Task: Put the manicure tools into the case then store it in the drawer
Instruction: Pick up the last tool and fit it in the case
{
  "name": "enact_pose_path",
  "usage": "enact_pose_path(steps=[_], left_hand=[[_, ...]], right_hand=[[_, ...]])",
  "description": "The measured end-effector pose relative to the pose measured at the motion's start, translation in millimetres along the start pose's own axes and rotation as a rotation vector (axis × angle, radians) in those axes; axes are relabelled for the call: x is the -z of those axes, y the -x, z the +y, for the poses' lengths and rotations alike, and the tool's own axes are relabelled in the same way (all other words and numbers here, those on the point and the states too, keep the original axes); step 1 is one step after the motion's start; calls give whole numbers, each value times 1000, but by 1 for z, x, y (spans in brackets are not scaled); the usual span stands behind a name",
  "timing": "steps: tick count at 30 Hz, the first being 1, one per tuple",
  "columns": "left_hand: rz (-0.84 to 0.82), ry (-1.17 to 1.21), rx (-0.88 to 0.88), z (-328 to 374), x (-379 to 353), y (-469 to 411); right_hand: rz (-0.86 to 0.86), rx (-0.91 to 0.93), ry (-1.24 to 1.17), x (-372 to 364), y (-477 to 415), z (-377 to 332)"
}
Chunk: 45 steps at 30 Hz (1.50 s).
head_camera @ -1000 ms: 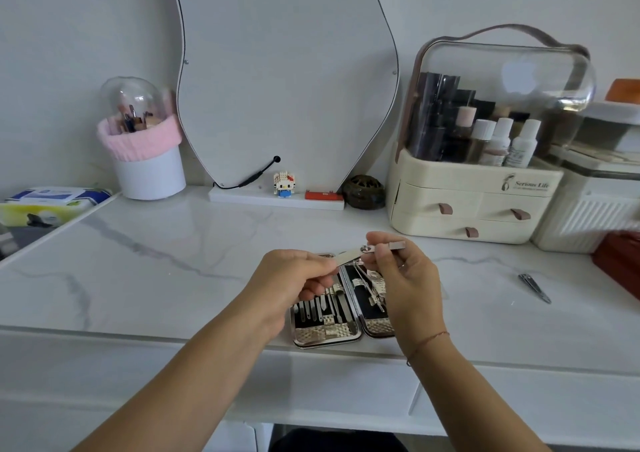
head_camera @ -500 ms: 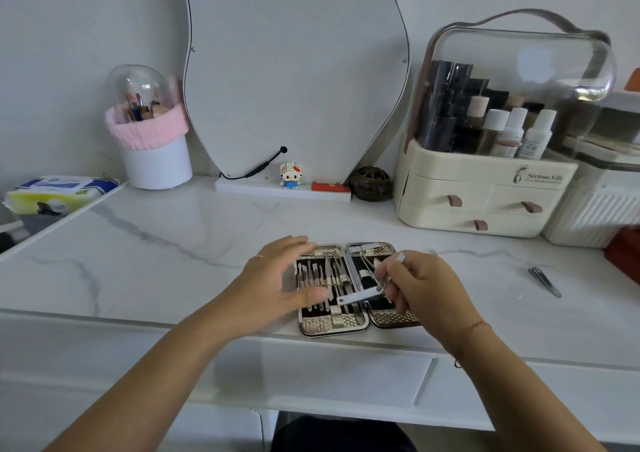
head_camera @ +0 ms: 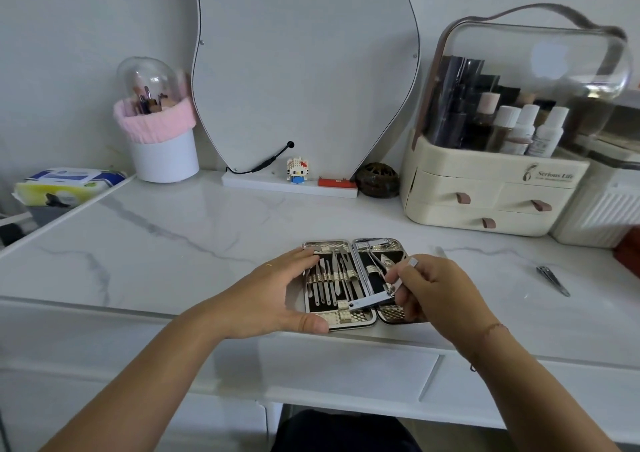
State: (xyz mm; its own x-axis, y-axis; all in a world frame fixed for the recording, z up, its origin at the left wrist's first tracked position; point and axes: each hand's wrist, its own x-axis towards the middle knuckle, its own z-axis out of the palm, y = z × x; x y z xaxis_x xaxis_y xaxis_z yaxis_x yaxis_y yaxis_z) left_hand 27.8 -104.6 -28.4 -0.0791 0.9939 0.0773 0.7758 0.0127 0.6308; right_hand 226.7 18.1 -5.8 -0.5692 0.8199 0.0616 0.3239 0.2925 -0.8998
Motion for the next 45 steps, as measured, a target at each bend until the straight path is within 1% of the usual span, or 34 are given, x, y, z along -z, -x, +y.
enact_pose_path(steps=[6, 9, 14, 16, 21, 25, 37, 41, 45], left_hand=[[-1, -3, 2, 1, 0, 0], [-6, -10, 11, 1, 0, 0], [-6, -3, 28, 2, 1, 1], [-5, -8, 48, 1, 0, 0], [-3, -6, 44, -1, 0, 0], [2, -12, 64, -3, -1, 0], [10, 118, 27, -8, -2, 3], [-4, 105, 21, -9, -2, 3], [-13, 64, 17, -9, -2, 3]], right_hand=[[-14, -5, -21, -2, 2, -1], [-93, -3, -16, -4, 0, -3], [-250, 55, 67, -6, -1, -10], [-289, 72, 113, -5, -2, -11], [-322, 85, 138, -4, -4, -11], [-347, 49, 54, 0, -5, -7], [-414, -30, -37, 6, -12, -2], [-420, -52, -28, 6, -12, -4], [-423, -38, 35, 2, -12, -8]])
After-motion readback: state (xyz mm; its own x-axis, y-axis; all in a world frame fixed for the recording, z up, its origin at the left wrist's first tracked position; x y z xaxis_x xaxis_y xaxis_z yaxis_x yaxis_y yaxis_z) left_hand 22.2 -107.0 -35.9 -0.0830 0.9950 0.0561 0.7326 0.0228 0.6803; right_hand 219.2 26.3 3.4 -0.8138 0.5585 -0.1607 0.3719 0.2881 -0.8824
